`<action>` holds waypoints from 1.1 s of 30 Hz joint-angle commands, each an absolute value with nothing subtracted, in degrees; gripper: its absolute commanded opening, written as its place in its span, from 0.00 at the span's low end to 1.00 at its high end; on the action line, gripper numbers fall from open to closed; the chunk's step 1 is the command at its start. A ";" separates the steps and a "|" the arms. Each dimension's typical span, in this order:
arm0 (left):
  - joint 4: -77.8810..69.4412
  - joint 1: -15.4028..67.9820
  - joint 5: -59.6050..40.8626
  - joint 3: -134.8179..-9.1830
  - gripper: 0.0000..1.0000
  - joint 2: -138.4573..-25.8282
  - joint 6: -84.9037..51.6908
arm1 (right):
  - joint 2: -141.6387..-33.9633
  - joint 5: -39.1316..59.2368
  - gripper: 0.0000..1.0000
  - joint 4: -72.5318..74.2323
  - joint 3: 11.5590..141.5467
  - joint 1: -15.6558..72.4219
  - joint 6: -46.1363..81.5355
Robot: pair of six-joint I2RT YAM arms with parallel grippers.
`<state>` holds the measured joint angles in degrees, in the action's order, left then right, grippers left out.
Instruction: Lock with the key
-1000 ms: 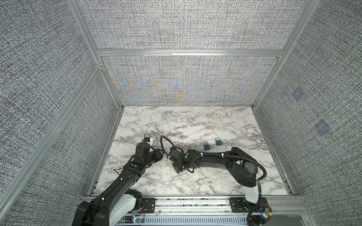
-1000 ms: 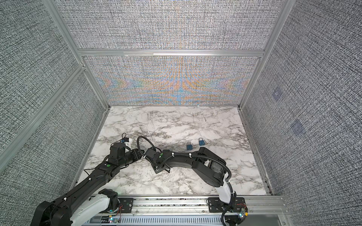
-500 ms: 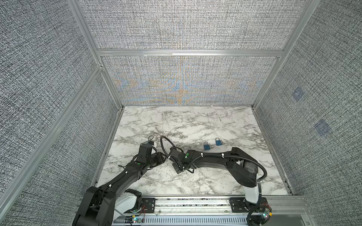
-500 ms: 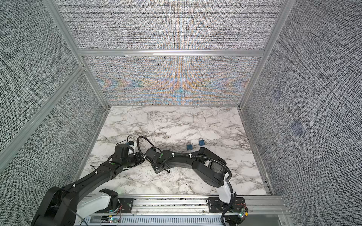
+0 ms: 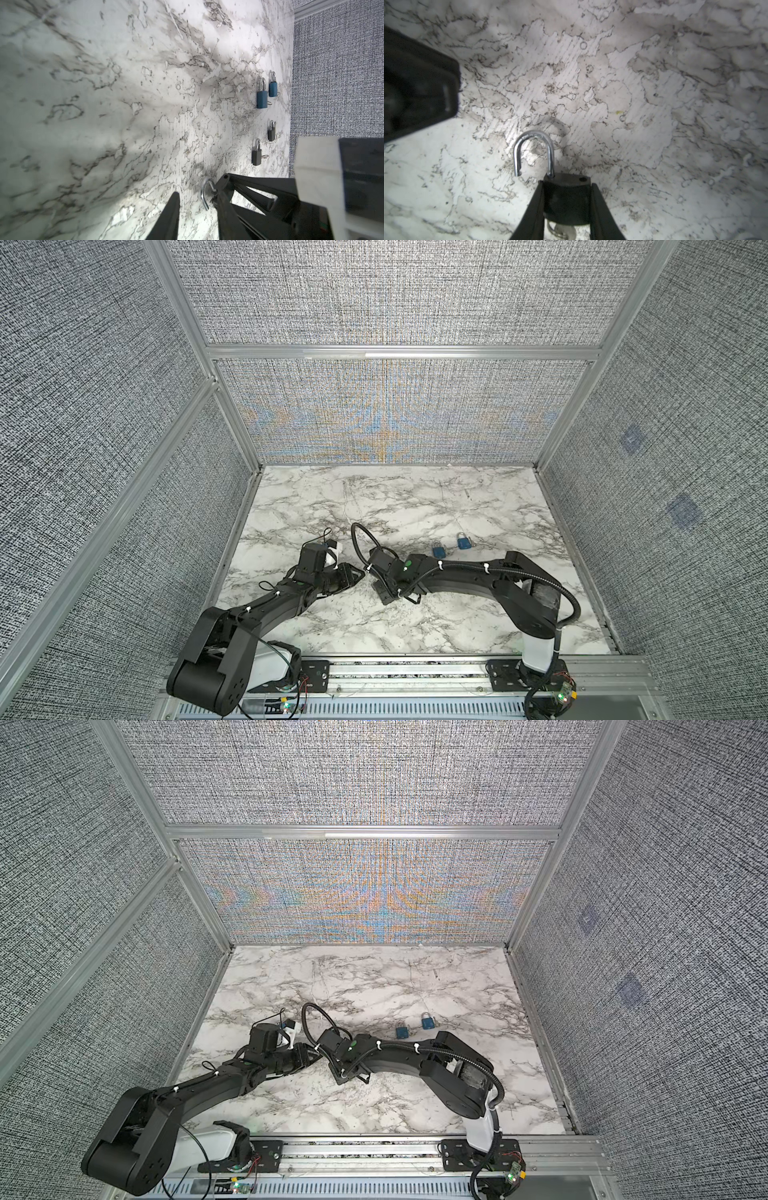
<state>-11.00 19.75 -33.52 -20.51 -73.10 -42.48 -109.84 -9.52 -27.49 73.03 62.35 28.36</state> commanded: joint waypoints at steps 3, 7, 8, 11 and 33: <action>-15.66 20.73 -35.46 -21.00 0.33 -75.32 -43.57 | -108.73 -8.50 0.22 -26.36 72.69 62.07 28.30; -16.94 22.04 -36.10 -21.83 0.33 -77.13 -43.77 | -108.14 -7.91 0.22 -26.17 72.69 61.72 28.33; -17.03 22.36 -36.32 -22.05 0.33 -77.52 -43.75 | -107.88 -7.91 0.22 -26.10 72.63 61.70 28.32; -18.16 23.52 -36.65 -22.38 0.33 -78.72 -44.17 | -107.41 -7.66 0.22 -25.59 72.16 61.53 28.39; -19.35 25.78 -37.00 -23.91 0.21 -81.25 -44.91 | -106.44 -6.77 0.22 -24.35 72.07 60.93 28.50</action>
<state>-18.39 25.78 -36.03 -23.68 -81.19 -45.06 -106.69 -6.94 -25.06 71.61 60.95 28.36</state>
